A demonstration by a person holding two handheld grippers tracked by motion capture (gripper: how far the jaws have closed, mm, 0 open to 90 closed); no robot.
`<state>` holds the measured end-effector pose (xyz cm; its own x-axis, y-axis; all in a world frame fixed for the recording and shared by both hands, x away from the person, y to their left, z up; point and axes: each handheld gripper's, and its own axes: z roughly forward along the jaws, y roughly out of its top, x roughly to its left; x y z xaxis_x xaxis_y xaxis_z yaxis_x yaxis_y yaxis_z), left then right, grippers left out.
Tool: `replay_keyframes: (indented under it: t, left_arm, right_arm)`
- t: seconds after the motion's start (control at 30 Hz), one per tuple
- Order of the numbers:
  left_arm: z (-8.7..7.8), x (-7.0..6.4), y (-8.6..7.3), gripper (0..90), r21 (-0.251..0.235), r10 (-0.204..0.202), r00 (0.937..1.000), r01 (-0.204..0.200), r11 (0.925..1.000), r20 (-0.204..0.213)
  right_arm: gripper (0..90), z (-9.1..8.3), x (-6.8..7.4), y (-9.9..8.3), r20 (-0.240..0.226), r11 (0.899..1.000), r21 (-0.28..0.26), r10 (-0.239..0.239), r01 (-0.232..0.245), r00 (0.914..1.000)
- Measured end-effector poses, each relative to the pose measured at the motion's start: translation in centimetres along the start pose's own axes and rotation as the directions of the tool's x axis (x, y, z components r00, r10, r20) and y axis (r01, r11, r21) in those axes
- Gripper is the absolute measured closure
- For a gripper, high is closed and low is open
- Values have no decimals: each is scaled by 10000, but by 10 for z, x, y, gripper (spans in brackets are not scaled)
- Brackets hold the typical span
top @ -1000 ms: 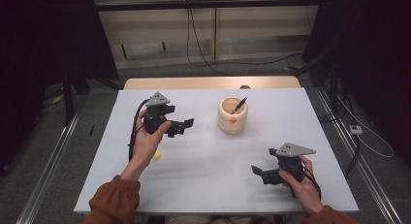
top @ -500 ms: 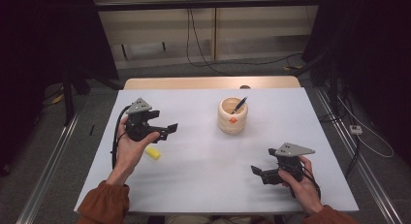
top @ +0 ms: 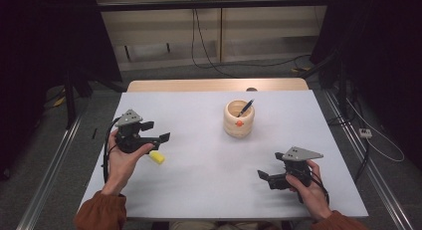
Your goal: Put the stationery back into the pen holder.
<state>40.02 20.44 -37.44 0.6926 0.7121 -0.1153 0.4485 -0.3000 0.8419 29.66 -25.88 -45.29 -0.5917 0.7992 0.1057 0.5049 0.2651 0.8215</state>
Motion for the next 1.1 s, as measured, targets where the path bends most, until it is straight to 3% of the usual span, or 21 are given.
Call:
replay_keyframes:
  t: [0.6, 0.73, 0.87, 1.1]
  left_arm:
    - [-3, 16, -9, 416, 463, -498, 9987, 501, 9977, -91]
    - [-5, 17, -9, 470, 638, -331, 9992, 344, 9974, -218]
    - [-6, 17, -10, 564, 727, -76, 9994, 100, 9973, -333]
    - [-4, 17, -15, 772, 1172, 3, 9998, 21, 9931, -211]
  right_arm:
    - [70, 1, 0, 0, -35, 10000, 35, -44, 45, 10000]
    - [70, 1, 0, 0, -47, 10000, 51, -47, 48, 10000]
    - [71, 1, 0, 0, -54, 10000, 62, -49, 50, 10000]
    - [70, 1, 0, 0, -42, 10000, 41, -47, 47, 10000]
